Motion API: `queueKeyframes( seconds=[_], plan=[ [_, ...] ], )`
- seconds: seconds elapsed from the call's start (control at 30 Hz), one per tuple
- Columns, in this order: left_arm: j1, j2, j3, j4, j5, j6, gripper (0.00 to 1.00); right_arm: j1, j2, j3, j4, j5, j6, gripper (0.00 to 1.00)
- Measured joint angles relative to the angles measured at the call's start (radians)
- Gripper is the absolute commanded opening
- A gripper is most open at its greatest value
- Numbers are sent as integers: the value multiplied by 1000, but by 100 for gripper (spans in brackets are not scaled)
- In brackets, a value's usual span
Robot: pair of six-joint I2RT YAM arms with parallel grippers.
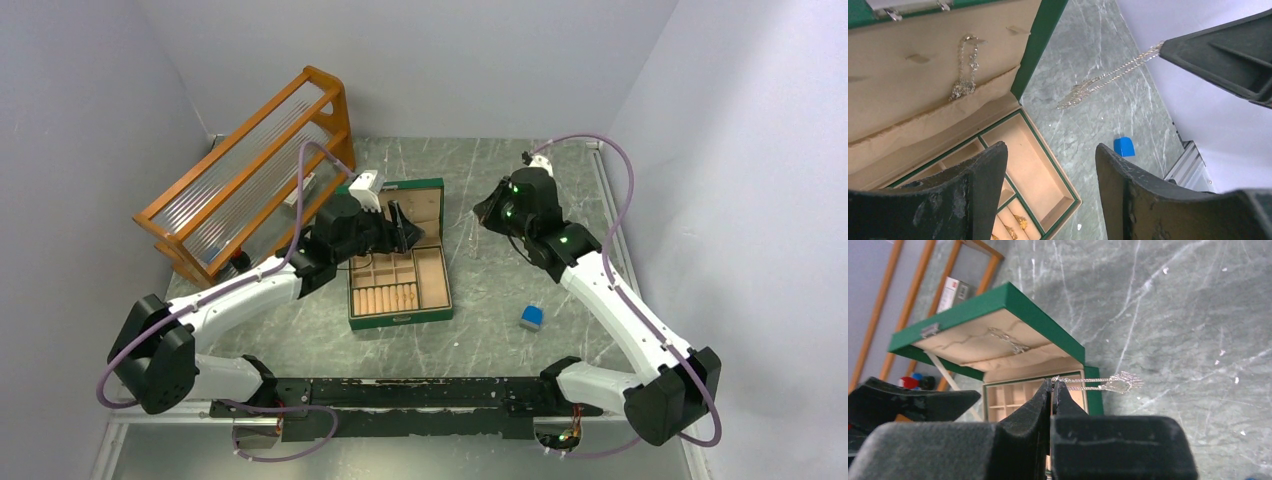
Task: Organize the mixed jewelry
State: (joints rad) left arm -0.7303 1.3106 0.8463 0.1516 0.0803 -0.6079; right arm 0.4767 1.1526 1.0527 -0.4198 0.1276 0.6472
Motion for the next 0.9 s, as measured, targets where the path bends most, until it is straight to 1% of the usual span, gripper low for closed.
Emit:
queueKeyframes(
  seconds=[0.1, 0.33, 0.47, 0.57, 0.7, 0.73, 0.9],
  plan=[
    [0, 4, 15, -6, -24, 8, 69, 0, -4, 27, 5, -1, 24, 0],
    [0, -10, 47, -29, -135, 21, 73, 0, -6, 59, 23, -21, 86, 0],
    [0, -41, 47, -15, -159, 60, 71, 11, 1, 63, 77, -48, 134, 0],
    [0, -46, 46, 31, -157, 99, 67, 37, 18, 64, 119, -59, 169, 0],
    [0, -42, 41, 134, -107, 162, 50, 84, 60, 82, 154, -68, 208, 0],
    [0, -36, 41, 162, -91, 178, 47, 97, 71, 89, 165, -69, 216, 0],
    [0, 0, 41, 259, -27, 239, 38, 137, 107, 123, 198, -77, 251, 0]
  ],
)
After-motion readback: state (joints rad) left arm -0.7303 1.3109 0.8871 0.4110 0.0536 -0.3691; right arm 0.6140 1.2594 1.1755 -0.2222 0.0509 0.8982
